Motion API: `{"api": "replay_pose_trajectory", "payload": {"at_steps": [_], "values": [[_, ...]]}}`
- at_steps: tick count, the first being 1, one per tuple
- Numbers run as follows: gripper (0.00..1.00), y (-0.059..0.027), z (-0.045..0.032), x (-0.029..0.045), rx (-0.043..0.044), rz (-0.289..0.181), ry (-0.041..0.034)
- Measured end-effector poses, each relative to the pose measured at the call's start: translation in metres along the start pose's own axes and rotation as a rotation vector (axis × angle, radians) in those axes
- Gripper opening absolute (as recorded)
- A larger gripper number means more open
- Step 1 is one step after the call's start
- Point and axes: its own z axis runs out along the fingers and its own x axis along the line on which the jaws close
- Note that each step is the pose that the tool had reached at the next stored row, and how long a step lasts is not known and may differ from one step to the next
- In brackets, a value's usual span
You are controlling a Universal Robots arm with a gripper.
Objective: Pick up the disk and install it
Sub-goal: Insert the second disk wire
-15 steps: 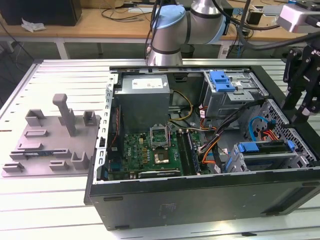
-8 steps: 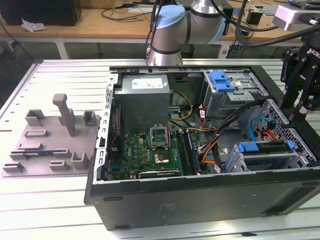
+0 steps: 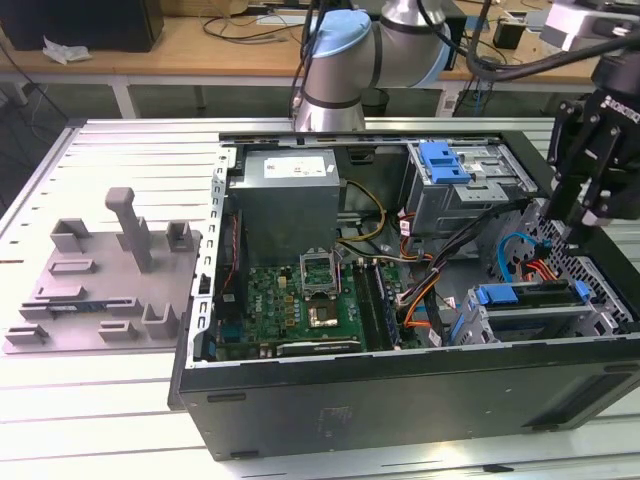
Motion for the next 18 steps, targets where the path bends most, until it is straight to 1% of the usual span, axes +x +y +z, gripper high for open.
{"api": "replay_pose_trajectory", "payload": {"at_steps": [1,2,3,5,7,10,14,15,17,18], "values": [[0.44,0.0002,0.0002,-0.0044,0.0002,0.000,0.0052],[0.44,0.0002,0.0007,-0.0072,0.0004,0.001,0.0102],[0.44,0.0003,0.0016,-0.0089,0.0006,0.002,0.0195],[0.44,0.0002,0.0031,-0.0092,-0.0010,0.002,0.0264],[0.44,0.0000,0.0050,-0.0095,-0.0046,0.001,0.0311],[0.44,-0.0002,0.0076,-0.0099,-0.0098,0.001,0.0359],[0.44,-0.0004,0.0101,-0.0095,-0.0165,0.000,0.0384],[0.42,-0.0005,0.0112,-0.0091,-0.0198,-0.001,0.0388],[0.29,-0.0005,0.0121,-0.0087,-0.0220,-0.001,0.0390],[0.29,-0.0006,0.0126,-0.0085,-0.0233,-0.001,0.0389]]}}
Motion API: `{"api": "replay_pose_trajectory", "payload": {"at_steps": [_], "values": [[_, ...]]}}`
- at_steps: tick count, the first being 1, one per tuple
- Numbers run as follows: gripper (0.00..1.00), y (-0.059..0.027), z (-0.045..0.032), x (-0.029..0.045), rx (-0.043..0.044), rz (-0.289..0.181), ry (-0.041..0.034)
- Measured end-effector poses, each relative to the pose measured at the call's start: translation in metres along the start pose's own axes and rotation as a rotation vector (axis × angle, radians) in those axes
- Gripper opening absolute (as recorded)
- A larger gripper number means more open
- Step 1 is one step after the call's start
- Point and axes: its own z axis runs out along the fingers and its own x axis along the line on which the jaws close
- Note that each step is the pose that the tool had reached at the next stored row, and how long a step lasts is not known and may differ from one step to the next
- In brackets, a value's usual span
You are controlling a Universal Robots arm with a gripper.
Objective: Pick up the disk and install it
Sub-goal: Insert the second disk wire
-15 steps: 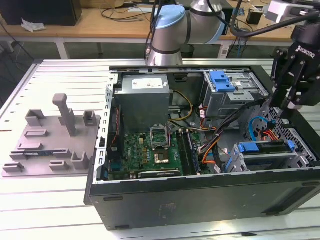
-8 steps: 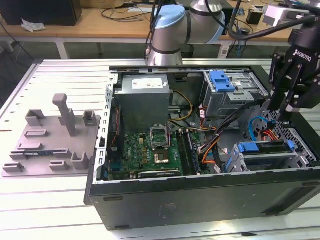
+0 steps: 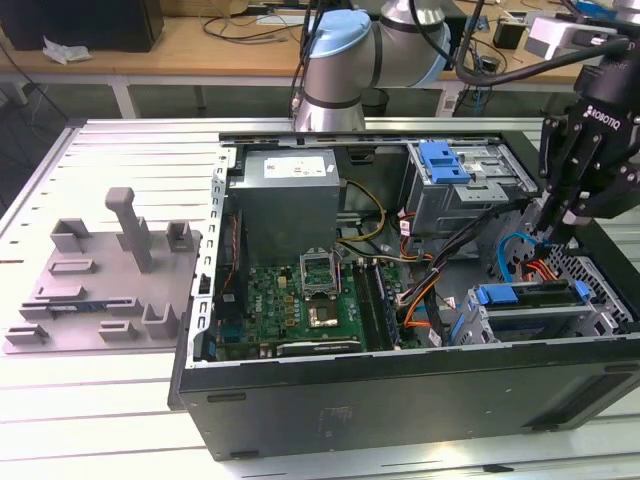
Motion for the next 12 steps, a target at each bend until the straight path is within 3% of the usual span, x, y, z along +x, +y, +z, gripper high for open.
{"api": "replay_pose_trajectory", "payload": {"at_steps": [1,6,7,8,9,12], "values": [[0.22,0.0000,0.0004,0.0003,-0.0012,0.000,-0.0001],[0.22,-0.0006,0.0015,0.0009,-0.0099,-0.002,0.0033],[0.22,-0.0011,0.0015,0.0009,-0.0163,-0.002,0.0173],[0.22,-0.0017,0.0015,0.0009,-0.0253,0.000,0.0487],[0.22,-0.0022,0.0017,0.0008,-0.0285,0.001,0.0661],[0.22,-0.0023,0.0023,0.0007,-0.0285,0.001,0.0663]]}}
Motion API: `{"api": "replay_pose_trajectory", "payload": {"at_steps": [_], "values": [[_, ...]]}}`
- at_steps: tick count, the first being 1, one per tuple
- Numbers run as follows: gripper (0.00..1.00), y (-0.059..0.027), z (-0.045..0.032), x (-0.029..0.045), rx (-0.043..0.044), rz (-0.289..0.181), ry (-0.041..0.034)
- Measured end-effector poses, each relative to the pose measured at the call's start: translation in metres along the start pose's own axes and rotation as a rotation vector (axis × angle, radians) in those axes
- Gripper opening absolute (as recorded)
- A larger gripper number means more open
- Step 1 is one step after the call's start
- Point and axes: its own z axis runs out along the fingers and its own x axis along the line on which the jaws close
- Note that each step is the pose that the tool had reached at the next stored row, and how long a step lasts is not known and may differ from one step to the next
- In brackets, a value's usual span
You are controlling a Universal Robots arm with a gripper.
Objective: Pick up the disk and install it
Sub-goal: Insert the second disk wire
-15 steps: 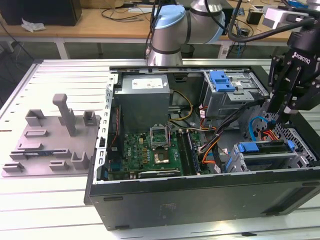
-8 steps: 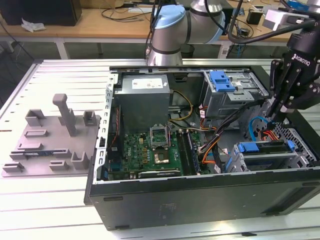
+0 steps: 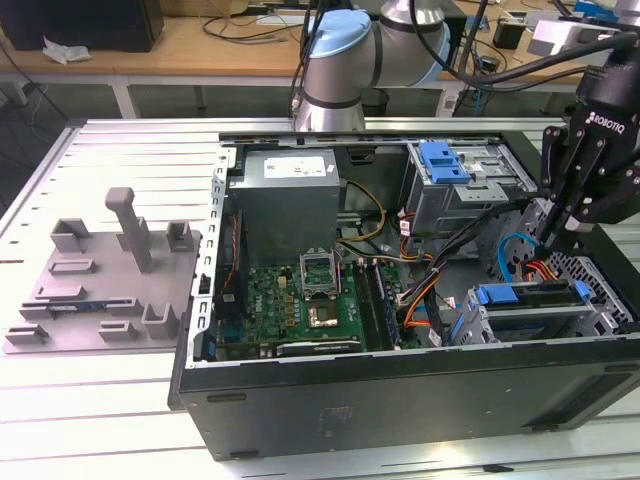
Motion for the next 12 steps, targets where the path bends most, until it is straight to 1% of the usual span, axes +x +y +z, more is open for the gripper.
{"api": "replay_pose_trajectory", "payload": {"at_steps": [1,2,3,4,12], "values": [[0.24,0.0000,0.0000,0.0000,0.0000,0.000,0.0000],[0.29,0.0000,0.0000,0.0000,0.0000,0.000,0.0000],[0.29,0.0000,0.0000,0.0000,0.0000,0.000,0.0000],[0.36,0.0000,0.0000,0.0000,0.0000,0.000,0.0000],[0.36,-0.0014,0.0000,-0.0013,0.0000,0.000,-0.0011]]}}
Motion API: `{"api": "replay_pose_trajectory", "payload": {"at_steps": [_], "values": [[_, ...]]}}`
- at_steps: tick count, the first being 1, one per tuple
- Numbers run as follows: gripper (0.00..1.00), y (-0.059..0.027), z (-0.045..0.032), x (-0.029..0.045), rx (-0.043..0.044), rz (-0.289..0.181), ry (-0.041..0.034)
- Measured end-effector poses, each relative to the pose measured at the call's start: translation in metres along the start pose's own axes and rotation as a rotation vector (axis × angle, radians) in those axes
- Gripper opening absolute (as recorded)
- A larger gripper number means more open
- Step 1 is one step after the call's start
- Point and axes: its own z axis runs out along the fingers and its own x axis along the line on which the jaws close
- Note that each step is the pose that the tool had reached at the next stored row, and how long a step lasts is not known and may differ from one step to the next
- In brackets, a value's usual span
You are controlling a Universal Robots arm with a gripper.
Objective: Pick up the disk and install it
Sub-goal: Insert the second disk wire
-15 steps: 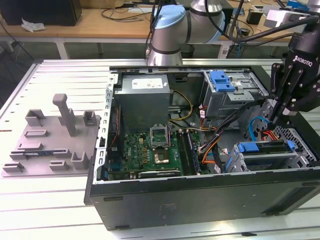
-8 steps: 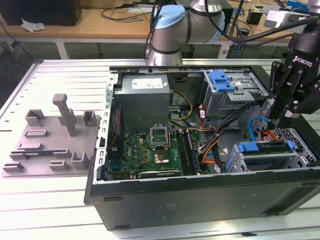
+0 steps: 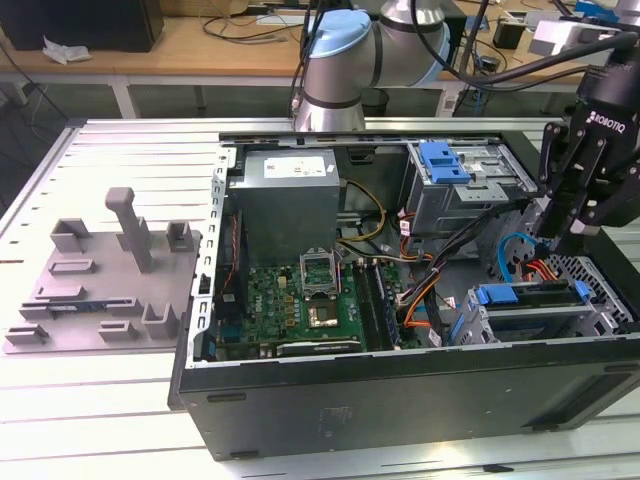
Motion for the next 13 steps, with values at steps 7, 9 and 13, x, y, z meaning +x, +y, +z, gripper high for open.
{"api": "replay_pose_trajectory", "payload": {"at_steps": [7,9,13], "values": [[0.36,0.0000,0.0037,-0.0068,0.0039,-0.006,-0.0007],[0.36,0.0002,0.0049,-0.0076,0.0078,-0.012,0.0002],[0.36,0.0019,0.0065,-0.0079,0.0187,-0.015,0.0002]]}}
